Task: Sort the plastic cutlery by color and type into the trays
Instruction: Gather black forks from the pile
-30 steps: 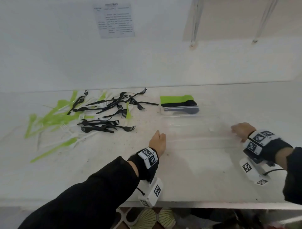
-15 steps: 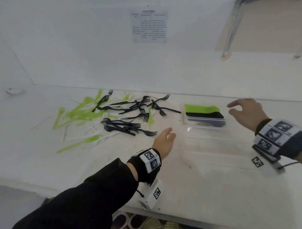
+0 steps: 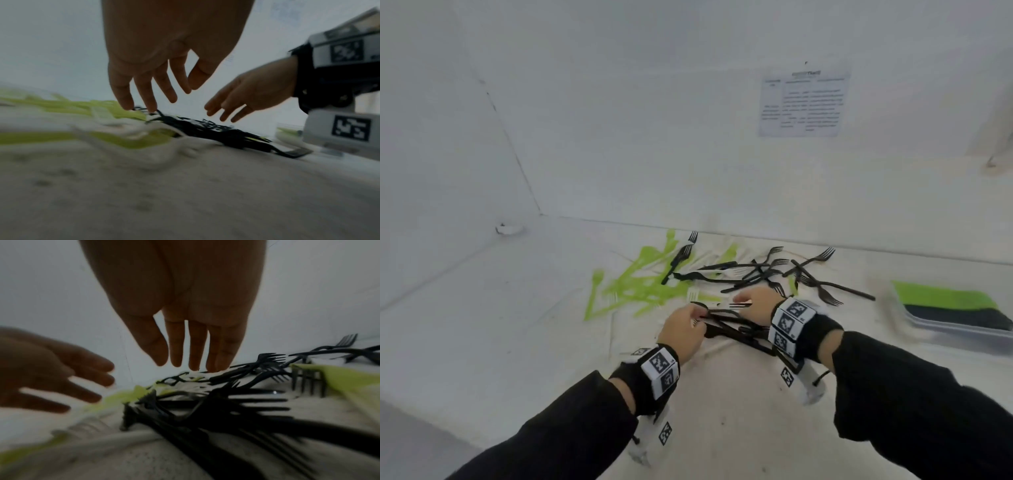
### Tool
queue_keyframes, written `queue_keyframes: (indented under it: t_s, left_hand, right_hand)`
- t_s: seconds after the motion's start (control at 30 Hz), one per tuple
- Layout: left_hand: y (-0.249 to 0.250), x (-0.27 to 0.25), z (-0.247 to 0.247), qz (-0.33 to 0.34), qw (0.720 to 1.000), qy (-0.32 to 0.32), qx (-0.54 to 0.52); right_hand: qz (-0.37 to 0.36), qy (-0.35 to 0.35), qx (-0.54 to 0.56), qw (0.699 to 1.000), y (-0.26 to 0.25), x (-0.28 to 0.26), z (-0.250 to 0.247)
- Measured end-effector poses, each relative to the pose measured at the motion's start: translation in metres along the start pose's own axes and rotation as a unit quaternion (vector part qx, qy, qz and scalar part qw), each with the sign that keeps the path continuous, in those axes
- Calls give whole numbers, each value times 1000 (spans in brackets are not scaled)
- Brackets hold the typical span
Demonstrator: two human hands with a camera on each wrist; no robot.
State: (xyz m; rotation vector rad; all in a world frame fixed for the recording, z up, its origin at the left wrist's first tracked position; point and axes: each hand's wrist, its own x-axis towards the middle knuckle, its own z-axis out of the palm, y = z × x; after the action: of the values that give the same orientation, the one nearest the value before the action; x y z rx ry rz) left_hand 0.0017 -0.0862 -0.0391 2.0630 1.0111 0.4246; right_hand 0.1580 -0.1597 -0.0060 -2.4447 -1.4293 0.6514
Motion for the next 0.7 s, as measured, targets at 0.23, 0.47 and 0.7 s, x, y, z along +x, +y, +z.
queue_keyframes:
  t_s: [0.23,0.47,0.7]
  left_hand:
    - [-63,47,-50,-52,996,8,65]
    - [-64,62,-39,6,993,-39,110]
    - [-34,76,-20,25,995,-76,52]
  right_hand:
    - [6,-4,-107,994,-16,46,29]
    - [66,63,-104,990,-7,54,17]
    - [82,67,-79,991,3,40,28]
